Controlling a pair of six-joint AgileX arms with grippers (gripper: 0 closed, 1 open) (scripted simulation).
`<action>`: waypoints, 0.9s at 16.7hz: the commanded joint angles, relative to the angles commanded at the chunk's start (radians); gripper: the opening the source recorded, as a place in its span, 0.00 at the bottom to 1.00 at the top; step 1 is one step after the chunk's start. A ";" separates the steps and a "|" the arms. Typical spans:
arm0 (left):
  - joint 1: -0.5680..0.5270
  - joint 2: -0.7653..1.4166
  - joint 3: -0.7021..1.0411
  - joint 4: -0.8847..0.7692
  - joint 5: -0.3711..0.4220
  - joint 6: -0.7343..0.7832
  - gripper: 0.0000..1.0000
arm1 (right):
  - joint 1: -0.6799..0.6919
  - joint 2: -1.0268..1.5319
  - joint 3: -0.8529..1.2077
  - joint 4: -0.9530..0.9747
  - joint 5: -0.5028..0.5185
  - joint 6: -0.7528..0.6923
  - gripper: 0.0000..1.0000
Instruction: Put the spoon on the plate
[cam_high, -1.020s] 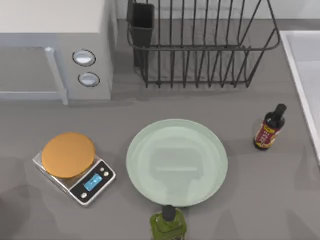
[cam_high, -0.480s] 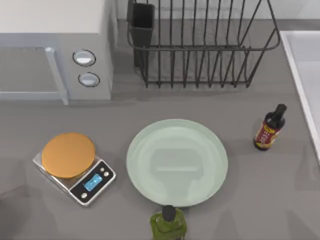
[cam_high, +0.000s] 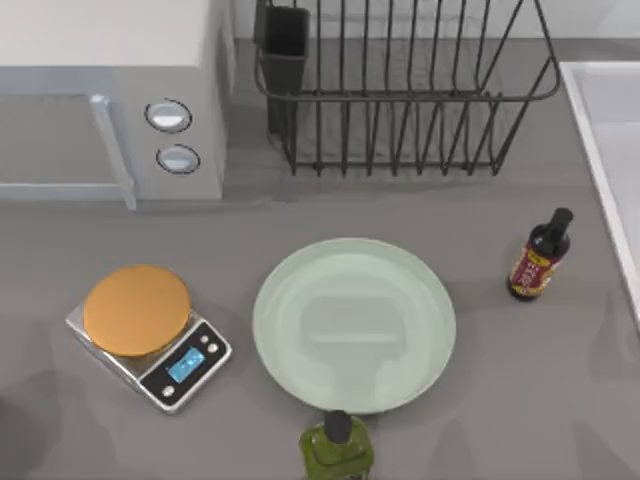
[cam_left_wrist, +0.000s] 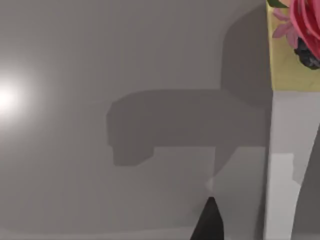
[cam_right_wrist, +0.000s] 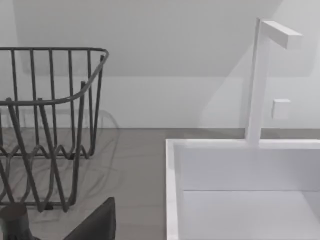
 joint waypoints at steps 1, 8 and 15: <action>0.001 -0.004 0.011 -0.013 0.000 0.001 0.00 | 0.000 0.000 0.000 0.000 0.000 0.000 1.00; -0.002 -0.116 0.202 -0.347 0.001 0.001 0.00 | 0.000 0.000 0.000 0.000 0.000 0.000 1.00; -0.005 -0.175 0.279 -0.454 0.000 -0.007 0.00 | 0.000 0.000 0.000 0.000 0.000 0.000 1.00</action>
